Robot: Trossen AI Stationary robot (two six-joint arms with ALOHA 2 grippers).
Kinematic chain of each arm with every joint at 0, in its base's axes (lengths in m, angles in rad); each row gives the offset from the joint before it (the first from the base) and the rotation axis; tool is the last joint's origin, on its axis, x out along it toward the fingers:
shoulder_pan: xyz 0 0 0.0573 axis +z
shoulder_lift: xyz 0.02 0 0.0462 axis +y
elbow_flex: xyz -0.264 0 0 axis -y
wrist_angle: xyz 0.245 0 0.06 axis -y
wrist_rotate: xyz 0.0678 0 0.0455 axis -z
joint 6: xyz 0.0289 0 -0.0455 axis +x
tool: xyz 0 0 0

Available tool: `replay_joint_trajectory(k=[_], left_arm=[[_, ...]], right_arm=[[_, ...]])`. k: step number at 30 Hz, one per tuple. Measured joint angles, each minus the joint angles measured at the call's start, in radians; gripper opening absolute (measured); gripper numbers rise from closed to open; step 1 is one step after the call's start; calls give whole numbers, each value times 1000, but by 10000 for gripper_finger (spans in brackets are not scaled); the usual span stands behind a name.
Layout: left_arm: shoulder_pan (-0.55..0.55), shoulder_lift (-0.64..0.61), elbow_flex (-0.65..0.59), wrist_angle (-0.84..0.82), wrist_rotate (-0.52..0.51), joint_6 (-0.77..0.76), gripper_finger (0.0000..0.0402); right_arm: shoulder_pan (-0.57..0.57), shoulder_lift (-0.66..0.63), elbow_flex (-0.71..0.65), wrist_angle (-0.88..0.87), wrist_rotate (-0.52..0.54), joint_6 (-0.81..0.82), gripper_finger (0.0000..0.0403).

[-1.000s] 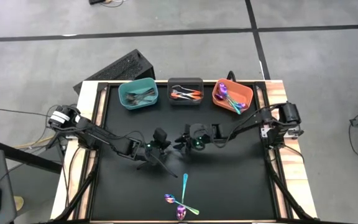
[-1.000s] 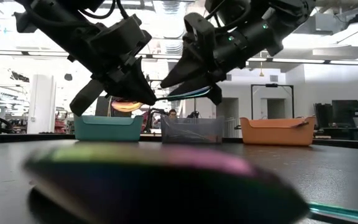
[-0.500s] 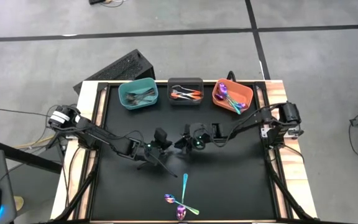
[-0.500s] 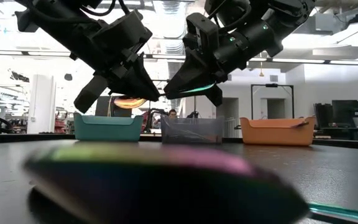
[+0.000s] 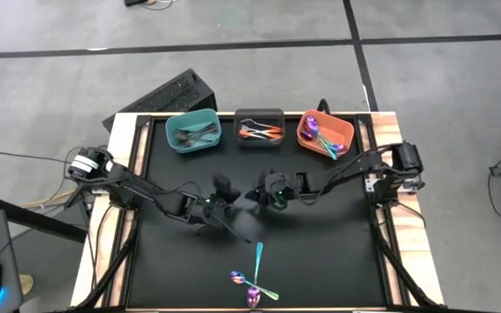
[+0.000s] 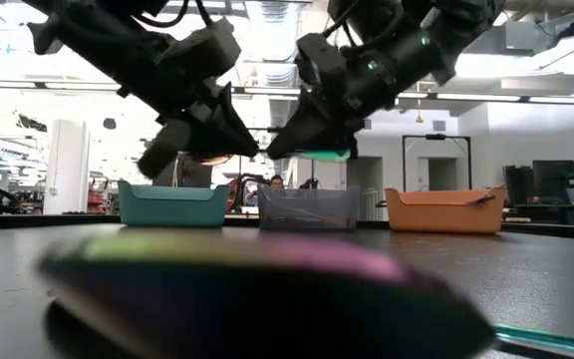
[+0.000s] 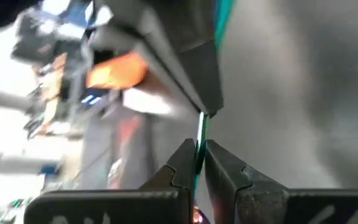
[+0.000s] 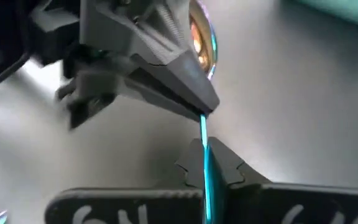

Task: Sort silverware by color (type)
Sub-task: Put the blue spoon into the orange bin

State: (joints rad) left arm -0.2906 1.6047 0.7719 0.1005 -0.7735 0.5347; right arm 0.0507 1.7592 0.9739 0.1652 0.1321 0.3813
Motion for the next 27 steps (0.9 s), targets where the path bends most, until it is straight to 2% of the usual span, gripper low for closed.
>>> replay_joint_trajectory(k=[4, 5, 7, 10, 12, 18, 22, 27], left_arm=[[-2, -5, 1, -95, -161, -138, 26], [-2, -3, -2, -115, -167, -171, 34], [-1, 1, 1, -146, -172, -248, 51], [0, -3, 2, -232, -261, -386, 73], [0, -1, 1, -313, -298, -475, 85], [0, -1, -9, -471, -273, -716, 100], [0, -1, -24, -461, -217, -798, 101], [0, -1, -26, -382, -157, -810, 101]], right_arm=[[2, -39, -10, -143, 165, -4, 12], [-2, -48, -25, -214, 182, -12, 11], [-7, -63, -31, -230, 250, -19, 10], [-23, -191, -74, -356, 407, 35, 9], [-41, -246, -128, -409, 464, 80, 9], [-116, -515, -297, -516, 513, 126, 9], [-210, -655, -391, -566, 531, 120, 8], [-342, -747, -443, -552, 469, -28, 8]])
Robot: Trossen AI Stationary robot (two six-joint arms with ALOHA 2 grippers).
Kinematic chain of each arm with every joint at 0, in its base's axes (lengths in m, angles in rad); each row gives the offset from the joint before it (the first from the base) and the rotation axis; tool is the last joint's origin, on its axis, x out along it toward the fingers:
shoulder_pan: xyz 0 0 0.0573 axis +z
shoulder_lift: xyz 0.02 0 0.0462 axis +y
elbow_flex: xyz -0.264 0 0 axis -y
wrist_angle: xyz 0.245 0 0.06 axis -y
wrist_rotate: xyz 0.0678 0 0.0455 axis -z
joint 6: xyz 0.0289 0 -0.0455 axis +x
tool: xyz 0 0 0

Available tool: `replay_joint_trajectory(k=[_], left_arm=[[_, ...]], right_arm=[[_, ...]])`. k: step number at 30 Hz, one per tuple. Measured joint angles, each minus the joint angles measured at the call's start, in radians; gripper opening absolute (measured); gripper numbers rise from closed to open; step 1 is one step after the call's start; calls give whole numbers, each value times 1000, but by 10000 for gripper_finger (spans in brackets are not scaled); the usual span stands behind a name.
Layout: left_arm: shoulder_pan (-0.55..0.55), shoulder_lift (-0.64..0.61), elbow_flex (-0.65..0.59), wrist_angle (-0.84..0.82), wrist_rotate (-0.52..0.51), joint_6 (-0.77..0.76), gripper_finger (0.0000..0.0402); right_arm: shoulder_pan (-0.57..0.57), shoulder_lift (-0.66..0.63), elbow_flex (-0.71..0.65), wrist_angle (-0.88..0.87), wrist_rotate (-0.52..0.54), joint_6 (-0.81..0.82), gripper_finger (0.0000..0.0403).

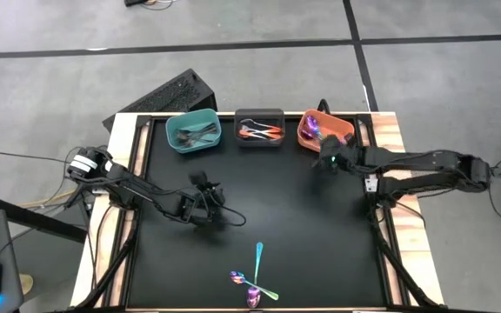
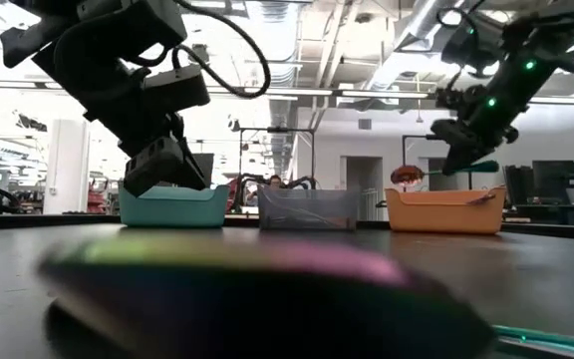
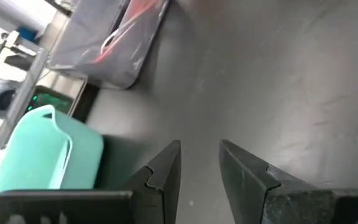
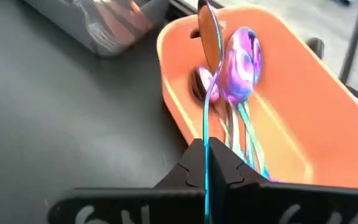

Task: Sort silverware by color (type)
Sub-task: Put the blue spoon into the orange bin

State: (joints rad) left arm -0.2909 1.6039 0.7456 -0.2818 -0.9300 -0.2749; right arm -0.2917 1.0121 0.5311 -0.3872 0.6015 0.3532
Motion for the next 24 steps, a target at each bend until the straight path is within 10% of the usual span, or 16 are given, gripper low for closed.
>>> replay_joint_trajectory(k=[9, 24], left_arm=[[0, 0, 0, 85, 56, 80, 101], [48, 0, 0, 89, 179, -31, 101]], right_arm=[[-211, 10, 5, 36, -76, -252, 22], [-341, 28, 6, 85, -332, -92, 176]])
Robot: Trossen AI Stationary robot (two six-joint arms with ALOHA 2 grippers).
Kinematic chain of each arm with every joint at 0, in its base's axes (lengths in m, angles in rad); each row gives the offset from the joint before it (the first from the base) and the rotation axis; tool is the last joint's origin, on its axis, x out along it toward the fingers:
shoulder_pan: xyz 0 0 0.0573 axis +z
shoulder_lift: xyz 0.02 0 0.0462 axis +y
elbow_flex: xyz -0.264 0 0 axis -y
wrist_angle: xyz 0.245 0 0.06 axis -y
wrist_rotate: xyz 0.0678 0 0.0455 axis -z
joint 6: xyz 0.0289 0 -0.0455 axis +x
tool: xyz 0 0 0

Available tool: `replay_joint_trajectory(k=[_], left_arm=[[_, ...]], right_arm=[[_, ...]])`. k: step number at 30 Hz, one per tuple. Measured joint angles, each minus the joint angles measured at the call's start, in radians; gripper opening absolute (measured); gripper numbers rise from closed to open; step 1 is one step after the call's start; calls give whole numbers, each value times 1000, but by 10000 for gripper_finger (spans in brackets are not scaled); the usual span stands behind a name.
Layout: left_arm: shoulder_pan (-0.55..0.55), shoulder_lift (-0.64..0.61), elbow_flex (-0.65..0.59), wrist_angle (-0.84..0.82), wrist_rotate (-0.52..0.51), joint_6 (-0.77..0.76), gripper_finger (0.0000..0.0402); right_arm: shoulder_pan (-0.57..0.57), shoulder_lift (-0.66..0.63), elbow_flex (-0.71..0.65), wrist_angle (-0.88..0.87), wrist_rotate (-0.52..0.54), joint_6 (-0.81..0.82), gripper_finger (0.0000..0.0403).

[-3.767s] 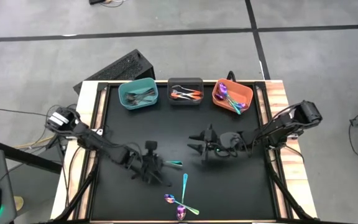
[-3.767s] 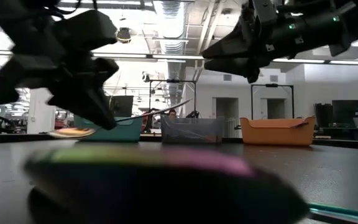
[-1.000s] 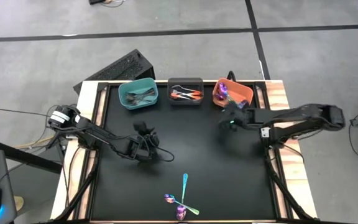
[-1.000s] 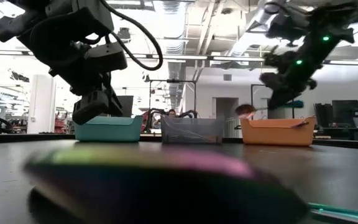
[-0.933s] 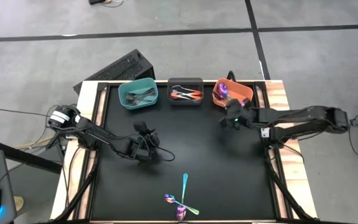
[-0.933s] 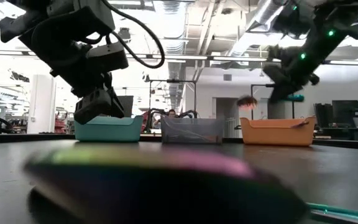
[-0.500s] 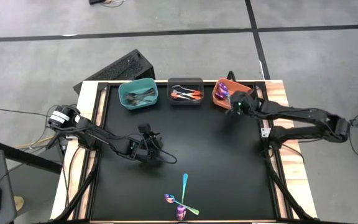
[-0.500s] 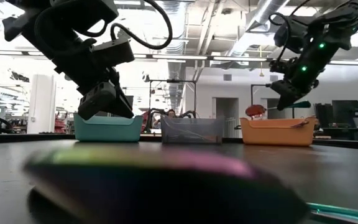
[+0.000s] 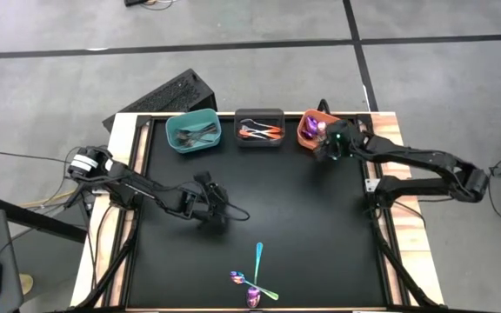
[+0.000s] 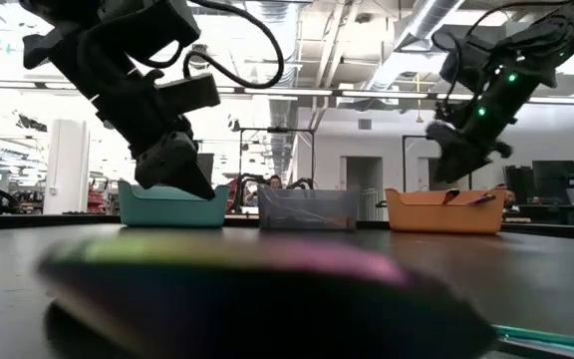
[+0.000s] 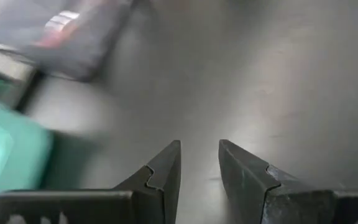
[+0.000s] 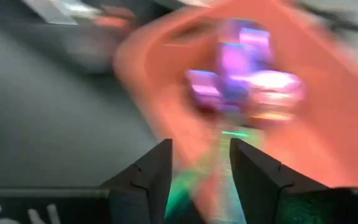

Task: Sort silverware by color (type)
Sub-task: Put the blue spoon into the orange bin

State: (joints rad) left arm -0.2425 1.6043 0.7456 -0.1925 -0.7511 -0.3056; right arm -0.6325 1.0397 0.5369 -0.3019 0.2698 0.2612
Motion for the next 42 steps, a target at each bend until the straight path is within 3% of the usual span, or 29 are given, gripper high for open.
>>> replay_joint_trajectory(k=[4, 8, 16, 20, 22, 27, 32, 39, 42], left_arm=[[10, 0, 0, 97, 243, 32, 101], [-9, 0, 0, 243, 447, 147, 101], [-54, 0, 0, 353, 530, 285, 101], [-77, 1, 0, 413, 873, 313, 101], [-112, 1, 0, 443, 965, 332, 101], [-196, 3, 0, 497, 924, 467, 101], [-219, 67, 0, 654, 927, 485, 101], [-247, 246, 44, 826, 926, 407, 101], [-271, 334, 105, 846, 877, 410, 101]], right_arm=[[118, 0, 0, 106, -166, 26, 183], [297, 0, 0, 207, -191, 72, 177], [674, 78, 0, 398, -129, 164, 162], [826, 162, 0, 489, -33, 219, 156], [882, 200, 0, 522, 20, 254, 154], [991, 262, 0, 603, 124, 292, 147], [1047, 275, 0, 631, 205, 323, 142], [1077, 274, 4, 653, 200, 353, 140], [1090, 274, 5, 651, 172, 353, 140]])
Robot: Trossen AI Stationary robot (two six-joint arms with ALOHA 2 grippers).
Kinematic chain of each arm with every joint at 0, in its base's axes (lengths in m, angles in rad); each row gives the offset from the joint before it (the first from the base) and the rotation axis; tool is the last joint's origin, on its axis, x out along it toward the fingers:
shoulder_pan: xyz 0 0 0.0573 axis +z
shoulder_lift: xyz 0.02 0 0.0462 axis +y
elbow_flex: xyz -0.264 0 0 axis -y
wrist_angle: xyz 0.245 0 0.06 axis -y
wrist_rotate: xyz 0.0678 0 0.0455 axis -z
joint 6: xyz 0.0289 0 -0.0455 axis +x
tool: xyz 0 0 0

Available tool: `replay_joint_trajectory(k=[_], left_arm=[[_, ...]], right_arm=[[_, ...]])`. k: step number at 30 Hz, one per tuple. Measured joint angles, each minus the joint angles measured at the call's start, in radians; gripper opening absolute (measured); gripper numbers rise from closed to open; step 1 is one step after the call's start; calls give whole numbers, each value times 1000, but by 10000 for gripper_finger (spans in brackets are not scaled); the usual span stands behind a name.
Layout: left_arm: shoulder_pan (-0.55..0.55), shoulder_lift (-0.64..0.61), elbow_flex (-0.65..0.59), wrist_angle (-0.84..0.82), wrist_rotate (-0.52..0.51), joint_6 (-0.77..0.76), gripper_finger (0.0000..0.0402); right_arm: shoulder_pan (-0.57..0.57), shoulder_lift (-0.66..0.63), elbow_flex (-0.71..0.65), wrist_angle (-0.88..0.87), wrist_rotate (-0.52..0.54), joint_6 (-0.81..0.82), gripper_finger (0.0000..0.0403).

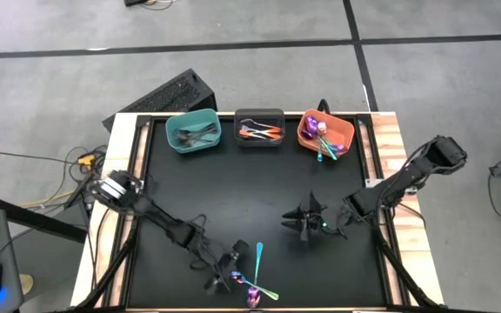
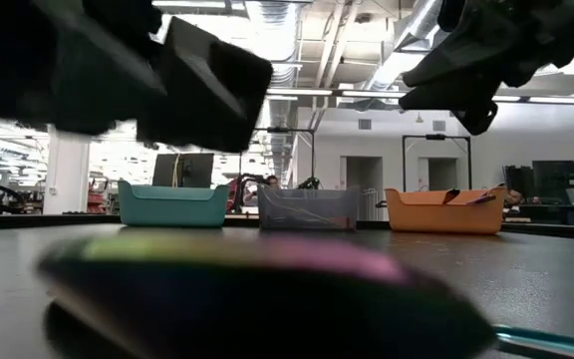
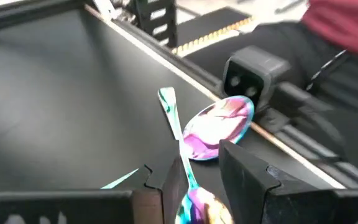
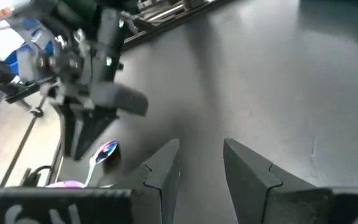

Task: Sort silverware by color (type)
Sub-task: Put the blue spoon into the orange bin

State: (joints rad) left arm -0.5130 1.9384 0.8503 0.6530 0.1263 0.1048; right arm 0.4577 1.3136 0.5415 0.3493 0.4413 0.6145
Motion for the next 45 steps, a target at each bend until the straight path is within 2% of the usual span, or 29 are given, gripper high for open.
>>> replay_joint_trajectory(k=[3, 6, 9, 16, 20, 23, 27, 28, 30, 34, 37, 40, 45], left_arm=[[-16, 86, 81, -13, -58, -10, 101], [-18, 142, 143, -18, -55, -33, 101], [-18, 154, 182, -93, -57, -61, 101], [-21, 130, 260, -446, -197, -141, 101], [-21, 124, 311, -609, -211, -152, 97], [-24, 124, 338, -661, -217, -113, 76], [-26, 127, 388, -761, -220, -27, 15], [-27, 127, 398, -782, -233, -15, 10], [-28, 126, 414, -821, -308, 22, 9], [-23, 129, 436, -856, -563, 171, 4], [-20, 128, 461, -840, -741, 289, 4], [-18, 127, 469, -839, -842, 396, 5], [-10, 127, 484, -823, -935, 511, 5]], right_arm=[[14, 0, 0, -2, -5, 7, 140], [28, 0, 0, -3, -5, 7, 140], [44, 0, 0, -9, -6, 7, 140], [56, 0, 0, -45, -7, 6, 140], [50, 0, 0, -59, -6, -11, 140], [50, 0, 0, -58, -3, -21, 140], [50, 0, 0, -58, 2, -20, 140], [52, 0, 0, -58, 2, -18, 140], [52, 0, 0, -57, 3, -4, 140], [51, 26, 0, -11, 3, 64, 140], [50, 77, 1, 78, -31, 51, 140], [51, 141, 21, 134, -102, 32, 142], [34, 244, 94, 118, -131, 18, 154]])
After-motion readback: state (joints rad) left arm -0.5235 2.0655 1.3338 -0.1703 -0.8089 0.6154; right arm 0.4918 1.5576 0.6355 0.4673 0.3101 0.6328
